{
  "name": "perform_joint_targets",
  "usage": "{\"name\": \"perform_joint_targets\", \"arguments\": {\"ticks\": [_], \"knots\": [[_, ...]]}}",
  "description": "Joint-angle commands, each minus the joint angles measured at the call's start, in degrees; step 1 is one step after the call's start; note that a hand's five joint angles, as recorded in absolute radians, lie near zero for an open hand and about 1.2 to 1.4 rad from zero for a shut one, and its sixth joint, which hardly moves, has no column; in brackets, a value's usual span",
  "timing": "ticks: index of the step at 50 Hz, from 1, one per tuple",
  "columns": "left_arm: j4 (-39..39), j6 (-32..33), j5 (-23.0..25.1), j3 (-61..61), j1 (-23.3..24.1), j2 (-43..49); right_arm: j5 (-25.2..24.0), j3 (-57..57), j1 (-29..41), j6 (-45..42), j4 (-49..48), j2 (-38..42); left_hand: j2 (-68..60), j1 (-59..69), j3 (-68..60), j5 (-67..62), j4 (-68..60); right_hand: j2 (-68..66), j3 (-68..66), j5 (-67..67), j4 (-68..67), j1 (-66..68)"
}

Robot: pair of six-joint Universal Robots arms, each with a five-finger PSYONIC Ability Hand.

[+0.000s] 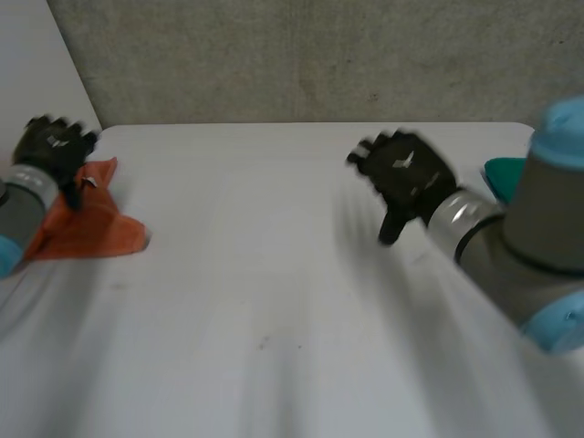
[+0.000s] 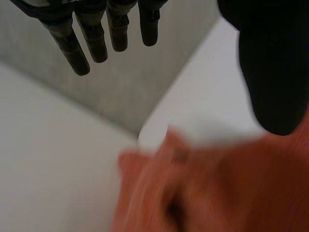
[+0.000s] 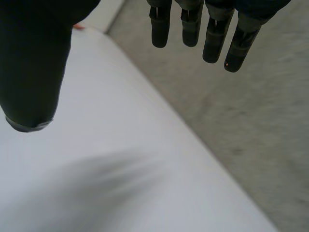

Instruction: Fold the laundry.

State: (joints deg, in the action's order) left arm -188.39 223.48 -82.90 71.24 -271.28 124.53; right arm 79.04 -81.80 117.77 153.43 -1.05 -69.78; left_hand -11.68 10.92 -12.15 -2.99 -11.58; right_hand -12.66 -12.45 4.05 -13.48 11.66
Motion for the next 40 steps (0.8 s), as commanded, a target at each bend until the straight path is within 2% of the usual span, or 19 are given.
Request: {"name": "perform_joint_targets", "arguments": {"ticks": [1,4,8,12,16,20,21,23,24,27,28,30,31,32,33,38,40], "knots": [[-0.31,11.53,-4.63,-10.67,-6.36,15.55,-0.12,-6.35,0.97,-0.15,-0.53,0.35,0.3,0.47,0.77,1.61,0.19,2.66,2.45,-4.05,3.48,-1.66],[-0.31,15.4,-7.8,-13.23,-6.54,18.64,-0.12,-7.93,0.79,-0.24,-1.05,0.26,-17.31,18.07,-16.84,-16.0,-17.41,2.66,2.45,-4.05,3.48,-1.66],[-0.75,18.57,-10.26,-14.46,-5.05,19.78,-0.03,-9.07,0.7,-0.33,-1.14,-0.7,-68.2,68.96,-67.73,-66.89,-68.31,2.66,2.45,-4.05,3.48,-1.66],[-4.34,17.87,-12.11,-12.89,1.79,17.77,0.32,-9.51,-0.52,-0.15,-1.23,-2.29,-68.32,69.08,-67.85,-67.01,-68.42,2.66,2.45,-4.05,3.48,-1.66],[-9.0,13.05,-12.9,-6.31,8.56,9.26,0.41,-10.48,-3.77,0.02,-1.41,-4.22,-68.32,69.08,-67.85,-67.01,-68.42,2.66,2.45,-4.05,3.48,-1.66],[-11.38,1.81,-12.9,-0.23,14.8,0.03,0.41,-11.27,-4.92,0.46,-1.84,-6.25,-68.32,69.08,-67.85,-67.01,-68.42,2.66,2.45,-4.05,3.48,-1.66],[-11.21,-4.22,-12.73,1.78,18.47,-2.6,0.41,-11.27,-5.01,0.46,-2.02,-6.42,-68.32,69.08,-67.85,-67.01,-68.42,2.66,2.45,-4.05,3.48,-1.66],[-10.6,-10.31,-12.38,3.55,22.18,-5.08,0.5,-11.45,-5.53,0.55,-2.55,-7.03,-68.32,69.08,-67.85,-67.01,-68.42,2.66,2.45,-4.05,3.48,-1.66],[-9.2,-16.17,-12.03,5.56,25.59,-7.0,0.5,-11.45,-5.89,0.55,-2.64,-7.21,-68.32,69.08,-67.85,-67.01,-68.42,2.66,2.45,-4.05,3.48,-1.66],[-5.95,-24.29,-10.89,9.34,30.1,-9.83,0.5,-11.54,-7.46,0.55,-2.81,-7.83,-68.32,69.08,-67.85,-67.01,-68.42,2.66,2.45,-4.05,3.48,-1.66],[-3.67,-28.93,-8.97,11.88,32.9,-11.14,0.5,-11.45,-7.82,0.55,-2.81,-7.83,-68.32,69.08,-67.85,-67.01,-68.42,2.66,2.45,-4.05,3.48,-1.66],[-2.25,-32.04,-7.37,13.3,34.94,-11.77,0.59,-11.36,-8.35,0.55,-2.81,-7.83,-68.32,69.08,-67.85,-67.01,-68.42,2.66,2.45,-4.05,3.48,-1.66],[-1.55,-33.1,-6.58,13.83,35.99,-12.03,0.5,-11.36,-8.61,0.55,-2.81,-7.83,-50.02,50.79,-49.55,-48.71,-50.13,2.66,2.45,-4.05,3.48,-1.66],[0.11,-33.89,-5.7,14.27,37.39,-12.03,0.5,-11.36,-8.61,0.55,-2.81,-7.83,-4.54,5.31,-4.07,-3.23,-4.65,2.66,2.45,-4.05,3.48,-1.66],[0.65,-33.81,-5.35,14.36,37.75,-11.95,0.5,-11.36,-8.7,0.55,-2.81,-7.83,1.68,-0.92,2.15,2.99,1.58,2.66,2.45,-4.05,3.48,-1.66],[2.06,-33.37,-5.61,14.28,37.76,-12.12,0.59,-11.1,-8.44,0.55,-2.81,-7.74,1.68,-0.92,2.15,2.99,1.58,2.66,2.45,-4.05,3.48,-1.66],[2.06,-33.46,-5.69,13.75,35.75,-12.38,0.68,-10.84,-8.09,0.64,-2.64,-7.74,1.68,-0.92,2.15,2.99,1.58,2.66,2.45,-4.05,3.48,-1.66]]}}
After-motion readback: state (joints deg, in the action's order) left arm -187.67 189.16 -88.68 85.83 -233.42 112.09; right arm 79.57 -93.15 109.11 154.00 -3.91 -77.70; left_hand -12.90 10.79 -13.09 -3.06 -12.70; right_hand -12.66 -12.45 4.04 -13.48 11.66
